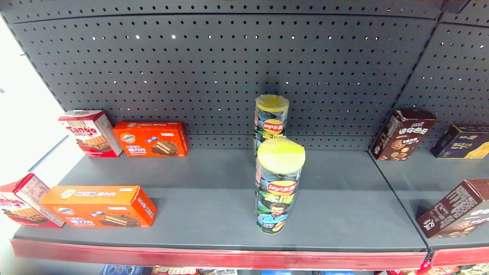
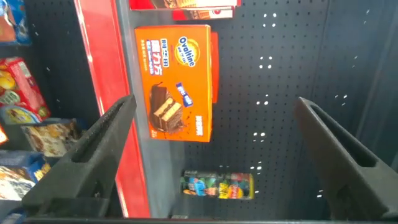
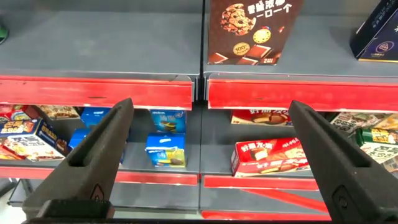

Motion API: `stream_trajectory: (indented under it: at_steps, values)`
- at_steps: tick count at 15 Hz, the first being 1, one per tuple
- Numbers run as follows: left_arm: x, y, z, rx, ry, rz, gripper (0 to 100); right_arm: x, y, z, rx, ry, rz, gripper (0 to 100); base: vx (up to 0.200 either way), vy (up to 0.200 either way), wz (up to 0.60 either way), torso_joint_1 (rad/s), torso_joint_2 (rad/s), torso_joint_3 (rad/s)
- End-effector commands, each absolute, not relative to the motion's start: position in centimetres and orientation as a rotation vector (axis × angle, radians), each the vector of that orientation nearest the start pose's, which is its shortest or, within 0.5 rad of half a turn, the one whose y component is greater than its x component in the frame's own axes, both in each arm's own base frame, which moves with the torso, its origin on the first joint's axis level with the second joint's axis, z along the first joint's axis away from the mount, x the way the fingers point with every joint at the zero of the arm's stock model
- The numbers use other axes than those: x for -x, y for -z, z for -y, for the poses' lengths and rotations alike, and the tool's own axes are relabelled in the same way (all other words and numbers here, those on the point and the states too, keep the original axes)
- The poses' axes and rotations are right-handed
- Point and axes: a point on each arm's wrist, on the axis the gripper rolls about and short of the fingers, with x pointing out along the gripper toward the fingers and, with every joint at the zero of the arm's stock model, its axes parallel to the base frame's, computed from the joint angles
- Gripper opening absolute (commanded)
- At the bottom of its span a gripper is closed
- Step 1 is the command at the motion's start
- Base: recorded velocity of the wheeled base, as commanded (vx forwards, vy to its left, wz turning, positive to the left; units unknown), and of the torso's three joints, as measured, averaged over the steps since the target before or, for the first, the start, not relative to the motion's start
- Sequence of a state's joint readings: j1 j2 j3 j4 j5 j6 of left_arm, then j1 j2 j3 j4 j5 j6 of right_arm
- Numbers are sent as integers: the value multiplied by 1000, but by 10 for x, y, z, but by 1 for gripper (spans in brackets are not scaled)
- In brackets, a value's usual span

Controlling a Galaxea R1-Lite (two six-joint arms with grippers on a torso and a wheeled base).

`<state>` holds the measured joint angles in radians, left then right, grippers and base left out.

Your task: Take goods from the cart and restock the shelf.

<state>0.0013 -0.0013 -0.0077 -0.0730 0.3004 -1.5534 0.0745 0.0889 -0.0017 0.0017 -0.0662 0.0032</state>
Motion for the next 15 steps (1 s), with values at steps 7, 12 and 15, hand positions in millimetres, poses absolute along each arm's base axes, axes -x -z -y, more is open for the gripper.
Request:
stream_trajectory:
  at_steps: [7, 12, 15]
  values:
    - [24, -85, -4, 301, -146, 118, 100, 16, -78, 3, 4, -8, -95, 100, 0, 0, 0, 0, 0, 0]
    - [23, -77, -3, -6, -115, 7, 100, 16, -78, 3, 5, -6, -93, 100, 0, 0, 0, 0, 0, 0]
    - [23, -76, -2, -9, -89, 3, 100, 20, -77, 1, 0, 72, -41, 100, 0, 0, 0, 0, 0, 0]
